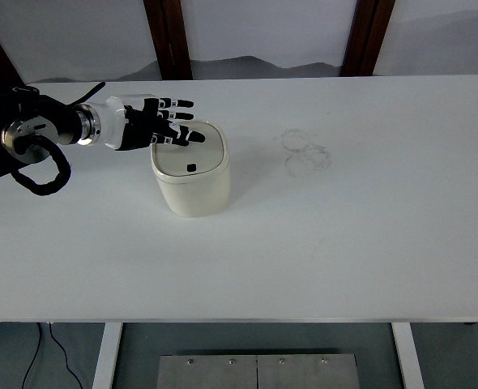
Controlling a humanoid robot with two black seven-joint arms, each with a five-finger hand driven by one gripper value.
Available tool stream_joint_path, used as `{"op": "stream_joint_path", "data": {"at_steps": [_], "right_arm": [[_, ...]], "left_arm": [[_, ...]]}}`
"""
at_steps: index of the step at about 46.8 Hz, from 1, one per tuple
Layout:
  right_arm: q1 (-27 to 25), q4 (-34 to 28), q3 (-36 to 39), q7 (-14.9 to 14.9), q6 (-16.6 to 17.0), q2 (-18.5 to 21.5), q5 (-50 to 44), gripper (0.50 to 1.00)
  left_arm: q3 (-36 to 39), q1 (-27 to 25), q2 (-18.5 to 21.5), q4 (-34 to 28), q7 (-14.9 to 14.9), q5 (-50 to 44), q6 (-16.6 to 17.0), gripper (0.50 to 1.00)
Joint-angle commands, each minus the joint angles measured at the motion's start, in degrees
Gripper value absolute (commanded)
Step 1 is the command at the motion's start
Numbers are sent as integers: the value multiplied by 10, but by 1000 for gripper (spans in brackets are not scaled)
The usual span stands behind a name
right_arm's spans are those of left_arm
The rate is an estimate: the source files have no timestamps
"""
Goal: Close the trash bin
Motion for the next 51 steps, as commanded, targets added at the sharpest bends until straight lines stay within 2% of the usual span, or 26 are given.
{"op": "stream_joint_path", "data": {"at_steps": [1,17,51], "right_arm": [[0,0,0,0,0,0,0,995],[0,1,0,0,0,0,0,995],[0,1,0,0,0,0,1,995]], "left_arm": [[0,0,0,0,0,0,0,1000],[-3,-5,3,1,-1,-1,0,1000],[-6,-72,7,23,-4,-3,-6,1000]]}}
